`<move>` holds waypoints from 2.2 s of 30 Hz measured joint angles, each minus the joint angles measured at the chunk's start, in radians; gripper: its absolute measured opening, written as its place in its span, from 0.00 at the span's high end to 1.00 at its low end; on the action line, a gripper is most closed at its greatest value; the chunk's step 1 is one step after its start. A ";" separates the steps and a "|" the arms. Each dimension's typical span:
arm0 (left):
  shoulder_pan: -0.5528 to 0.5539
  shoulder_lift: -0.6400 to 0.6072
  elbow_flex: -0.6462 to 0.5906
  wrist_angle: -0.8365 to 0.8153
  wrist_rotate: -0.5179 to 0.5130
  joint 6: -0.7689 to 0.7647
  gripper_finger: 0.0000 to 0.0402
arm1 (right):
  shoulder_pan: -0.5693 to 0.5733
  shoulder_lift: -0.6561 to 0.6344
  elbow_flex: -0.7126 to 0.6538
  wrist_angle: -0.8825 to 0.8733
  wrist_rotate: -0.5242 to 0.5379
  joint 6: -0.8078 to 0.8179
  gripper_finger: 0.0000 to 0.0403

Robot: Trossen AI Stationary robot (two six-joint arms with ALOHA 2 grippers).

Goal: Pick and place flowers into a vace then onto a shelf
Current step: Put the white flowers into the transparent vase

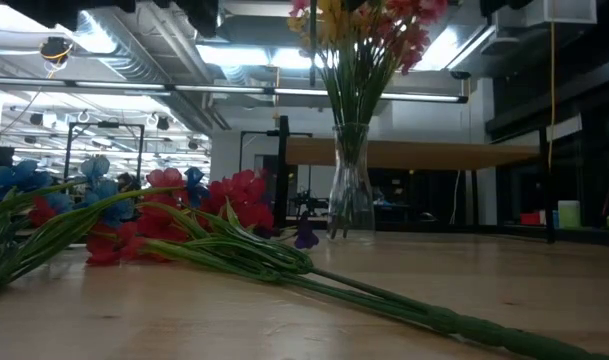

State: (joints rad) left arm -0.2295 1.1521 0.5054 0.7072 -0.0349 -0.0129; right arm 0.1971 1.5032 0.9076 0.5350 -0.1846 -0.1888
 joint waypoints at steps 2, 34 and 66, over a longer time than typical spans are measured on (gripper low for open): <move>0.000 0.049 0.000 0.061 0.000 0.000 0.91 | 0.000 0.000 0.000 0.000 -0.001 -0.006 1.00; -0.084 0.205 0.074 0.202 -0.162 -0.015 0.50 | 0.001 0.000 0.000 0.043 -0.003 -0.008 1.00; -0.082 0.270 0.233 0.022 -0.183 -0.068 0.50 | -0.005 0.001 0.000 0.061 0.000 -0.003 1.00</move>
State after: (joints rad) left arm -0.3115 1.4223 0.7387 0.7289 -0.2180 -0.0807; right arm 0.1917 1.5043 0.9077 0.5957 -0.1841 -0.1922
